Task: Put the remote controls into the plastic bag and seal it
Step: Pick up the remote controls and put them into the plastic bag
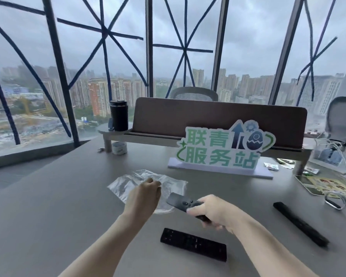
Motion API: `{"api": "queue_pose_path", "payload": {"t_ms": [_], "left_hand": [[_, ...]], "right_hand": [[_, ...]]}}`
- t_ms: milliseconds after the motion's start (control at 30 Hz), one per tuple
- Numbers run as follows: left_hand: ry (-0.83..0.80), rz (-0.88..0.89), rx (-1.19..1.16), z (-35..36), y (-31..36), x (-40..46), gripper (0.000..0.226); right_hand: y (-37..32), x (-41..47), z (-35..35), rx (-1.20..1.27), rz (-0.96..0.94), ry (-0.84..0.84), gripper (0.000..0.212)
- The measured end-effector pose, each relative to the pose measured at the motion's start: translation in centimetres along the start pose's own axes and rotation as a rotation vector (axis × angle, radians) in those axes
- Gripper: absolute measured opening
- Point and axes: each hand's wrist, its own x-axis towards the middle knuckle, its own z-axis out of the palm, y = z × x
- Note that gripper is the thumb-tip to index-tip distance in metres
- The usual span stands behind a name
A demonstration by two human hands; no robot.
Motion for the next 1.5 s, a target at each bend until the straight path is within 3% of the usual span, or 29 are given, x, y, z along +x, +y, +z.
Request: {"api": "queue_pose_path", "payload": {"t_ms": [100, 233, 367, 467, 567, 667, 767, 867, 1100, 1333, 1400, 1500], "left_hand": [[0.001, -0.044, -0.032, -0.4, 0.6, -0.3, 0.023], [0.015, -0.118, -0.095, -0.4, 0.1, -1.0, 0.022], [0.004, -0.178, -0.110, 0.0, -0.8, -1.7, 0.024], [0.010, -0.182, -0.130, 0.3, -1.0, -2.3, 0.017], [0.000, -0.191, -0.131, 0.5, -0.7, -3.0, 0.029], [-0.014, -0.200, -0.144, 1.0, -0.5, -3.3, 0.031], [-0.021, -0.243, -0.187, 1.7, -0.2, -3.6, 0.025], [-0.024, -0.244, -0.264, 2.4, 0.6, -3.4, 0.021], [-0.076, -0.048, -0.424, 3.8, 7.8, 1.3, 0.025], [-0.051, 0.063, -0.528, 4.5, 13.5, 2.9, 0.023], [-0.055, 0.046, -0.532, 4.9, 13.2, 2.7, 0.022], [-0.071, 0.010, -0.513, 5.5, 11.9, 2.0, 0.020]], "right_hand": [[-0.9, 3.1, 3.4, 0.133, -0.041, 0.032, 0.027], [-0.9, 4.1, 5.3, 0.396, -0.153, 0.109, 0.019], [2.3, 2.3, 3.1, -0.010, -0.162, 0.290, 0.015], [5.0, 0.1, 1.0, -0.427, -0.035, 0.222, 0.034], [6.9, -1.5, 0.9, -0.645, 0.044, 0.087, 0.059], [7.8, -2.0, 2.4, -0.717, -0.019, 0.055, 0.045], [8.7, -2.3, 2.4, -0.599, -0.073, 0.108, 0.032], [9.5, -3.7, 0.5, -0.240, -0.113, 0.087, 0.020], [9.5, -5.6, -4.2, 0.128, -0.060, 0.165, 0.020], [8.0, -2.1, -2.5, 0.454, -0.054, 0.181, 0.032], [8.3, -1.6, -2.6, 0.355, -0.051, 0.281, 0.032], [10.7, -2.1, -4.5, 0.106, -0.039, 0.577, 0.032]]}}
